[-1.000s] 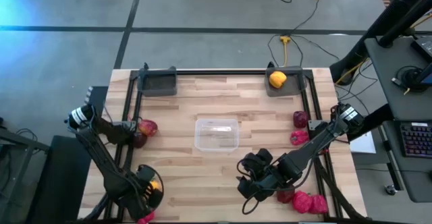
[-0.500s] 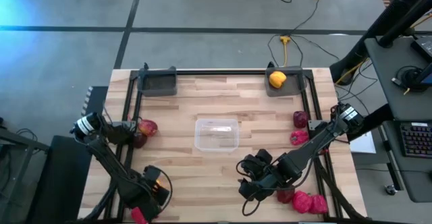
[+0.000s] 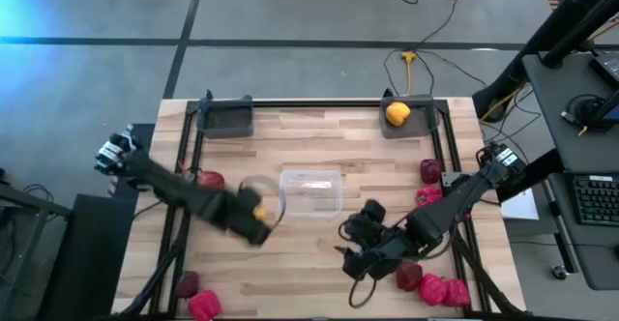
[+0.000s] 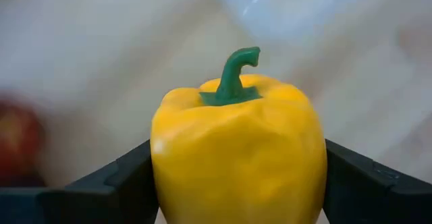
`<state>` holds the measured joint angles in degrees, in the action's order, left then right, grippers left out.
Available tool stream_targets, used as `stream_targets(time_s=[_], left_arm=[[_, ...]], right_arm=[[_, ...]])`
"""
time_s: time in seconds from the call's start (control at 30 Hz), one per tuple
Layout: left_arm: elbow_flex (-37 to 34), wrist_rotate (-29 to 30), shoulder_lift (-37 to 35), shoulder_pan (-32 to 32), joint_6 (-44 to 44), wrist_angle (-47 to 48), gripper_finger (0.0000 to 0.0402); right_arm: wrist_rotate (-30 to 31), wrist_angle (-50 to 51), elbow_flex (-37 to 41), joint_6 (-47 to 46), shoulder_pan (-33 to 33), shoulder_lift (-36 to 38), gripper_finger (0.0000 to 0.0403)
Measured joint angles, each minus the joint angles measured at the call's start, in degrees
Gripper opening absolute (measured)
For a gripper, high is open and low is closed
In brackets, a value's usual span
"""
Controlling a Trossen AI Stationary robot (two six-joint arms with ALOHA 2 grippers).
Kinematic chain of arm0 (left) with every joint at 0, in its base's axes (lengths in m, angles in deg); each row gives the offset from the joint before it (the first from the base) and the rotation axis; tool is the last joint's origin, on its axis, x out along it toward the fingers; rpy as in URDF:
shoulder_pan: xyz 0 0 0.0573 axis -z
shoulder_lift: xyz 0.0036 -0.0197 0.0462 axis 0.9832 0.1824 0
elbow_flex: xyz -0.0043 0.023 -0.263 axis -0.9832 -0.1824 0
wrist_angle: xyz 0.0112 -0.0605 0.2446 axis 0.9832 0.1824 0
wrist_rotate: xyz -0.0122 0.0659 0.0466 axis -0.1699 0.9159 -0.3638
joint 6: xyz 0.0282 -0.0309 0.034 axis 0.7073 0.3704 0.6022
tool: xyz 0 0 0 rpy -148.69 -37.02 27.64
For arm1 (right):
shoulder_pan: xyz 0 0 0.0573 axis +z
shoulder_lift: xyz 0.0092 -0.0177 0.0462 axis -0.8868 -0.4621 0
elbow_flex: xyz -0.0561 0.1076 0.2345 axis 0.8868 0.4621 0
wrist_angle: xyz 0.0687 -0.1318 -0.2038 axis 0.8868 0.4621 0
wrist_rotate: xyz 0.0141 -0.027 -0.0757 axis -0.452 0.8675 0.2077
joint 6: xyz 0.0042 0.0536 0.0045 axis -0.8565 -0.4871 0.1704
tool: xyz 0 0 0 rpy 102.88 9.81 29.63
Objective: Sort produce into baskets
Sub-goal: Put the yellow bell pepper into the right black bin
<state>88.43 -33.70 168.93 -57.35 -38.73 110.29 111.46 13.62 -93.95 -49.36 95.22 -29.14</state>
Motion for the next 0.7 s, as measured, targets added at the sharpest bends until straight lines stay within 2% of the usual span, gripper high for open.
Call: stream_targets(time_s=[0.17, 0.37, 0.53, 0.7], left_arm=[[0.0, -0.1, -1.7, -20.2, 27.8, -11.7, 0.0292], [0.0, -7.6, 2.7, -40.7, 48.3, -21.6, 0.0292], [0.1, -12.5, 6.2, -50.4, 59.5, -28.8, 0.0292], [2.8, -14.2, 13.2, -53.9, 63.2, -29.0, 0.0300]], right_arm=[[0.1, 6.9, 0.1, -0.2, -4.7, 3.4, 0.0302], [-0.2, 16.3, 0.1, -3.1, -11.0, 5.7, 0.0302], [-0.4, 16.5, 0.8, 0.2, -16.9, 6.1, 0.0302], [-2.8, 16.3, 1.3, 7.6, -22.1, 5.8, 0.0302]])
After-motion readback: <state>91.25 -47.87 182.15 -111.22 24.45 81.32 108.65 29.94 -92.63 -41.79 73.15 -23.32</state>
